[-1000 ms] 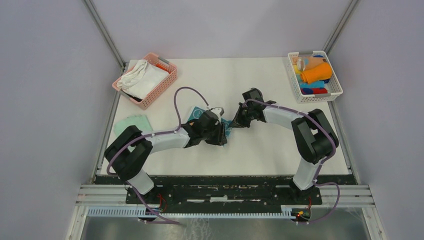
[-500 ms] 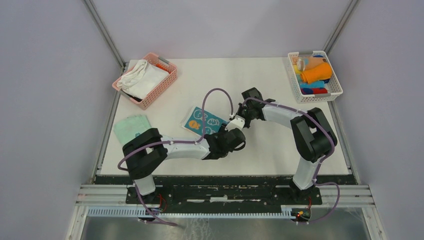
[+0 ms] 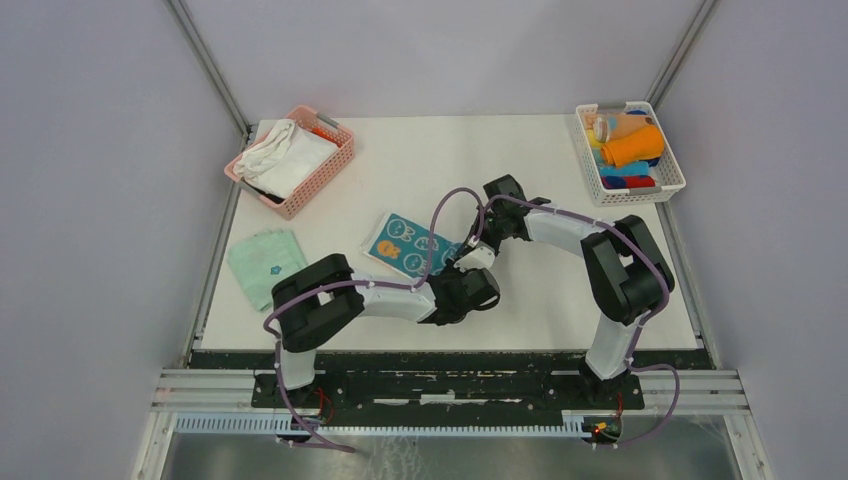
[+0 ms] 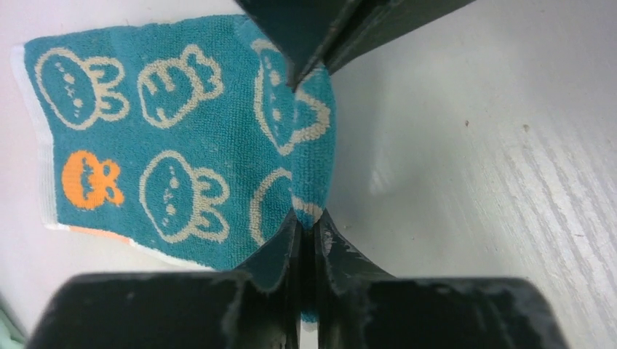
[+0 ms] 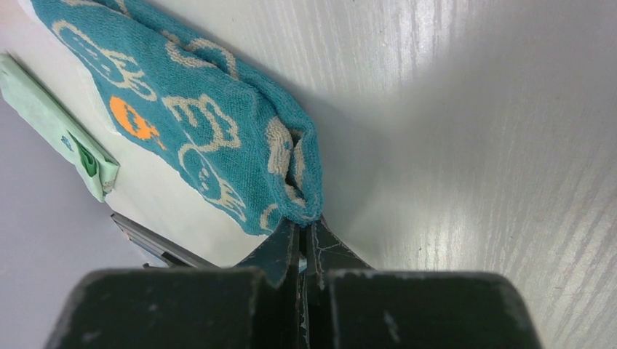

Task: Roll the towels
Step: Roll the towel at the center of the board.

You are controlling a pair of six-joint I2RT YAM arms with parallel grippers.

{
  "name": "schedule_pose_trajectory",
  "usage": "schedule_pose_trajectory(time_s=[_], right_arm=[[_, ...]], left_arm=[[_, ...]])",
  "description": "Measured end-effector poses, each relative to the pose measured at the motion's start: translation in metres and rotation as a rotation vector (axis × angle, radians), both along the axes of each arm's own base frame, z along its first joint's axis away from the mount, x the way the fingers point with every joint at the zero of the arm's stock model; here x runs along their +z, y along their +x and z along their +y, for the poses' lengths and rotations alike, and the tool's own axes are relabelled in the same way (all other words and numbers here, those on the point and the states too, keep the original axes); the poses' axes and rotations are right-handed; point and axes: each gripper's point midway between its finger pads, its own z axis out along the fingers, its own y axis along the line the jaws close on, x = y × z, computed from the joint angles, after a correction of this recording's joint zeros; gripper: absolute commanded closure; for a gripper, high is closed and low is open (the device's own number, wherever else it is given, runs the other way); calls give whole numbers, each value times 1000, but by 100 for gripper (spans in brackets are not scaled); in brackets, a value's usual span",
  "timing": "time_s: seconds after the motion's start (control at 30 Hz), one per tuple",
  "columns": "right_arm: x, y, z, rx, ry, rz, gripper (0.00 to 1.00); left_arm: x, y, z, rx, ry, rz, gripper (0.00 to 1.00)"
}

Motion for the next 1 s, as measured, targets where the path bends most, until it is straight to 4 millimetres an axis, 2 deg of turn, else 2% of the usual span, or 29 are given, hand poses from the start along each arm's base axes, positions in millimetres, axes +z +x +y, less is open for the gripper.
schedule_pose_trajectory(time_s=[0.07,0.2,0.37,0.5,0.57,0.67,0.7,0.8,1.0], right_arm=[[1,1,1,2,10,-4,85],[9,3,5,20,45,-23,71],[35,16,7,29,123,-112,55],[56,23,7,36,220,-198,45],[61,24,7,44,259,-227,44],[60,23,7,55,284,-241,43],[58,20,8,69,304,-252,44],[54,17,9,81,319,-260,48],[29,6,13,98,366,-241,56]], left_arm=[[0,-1,0,-4,1,5,97],[3,-2,-3,-29,-80,67,97],[12,6,7,-18,-361,228,97],[3,19,26,64,-593,375,96],[-1,19,29,88,-679,438,96],[1,17,24,97,-824,522,96],[0,14,22,106,-911,587,96],[-1,16,22,129,-1016,634,97],[-2,16,28,197,-1193,747,95]])
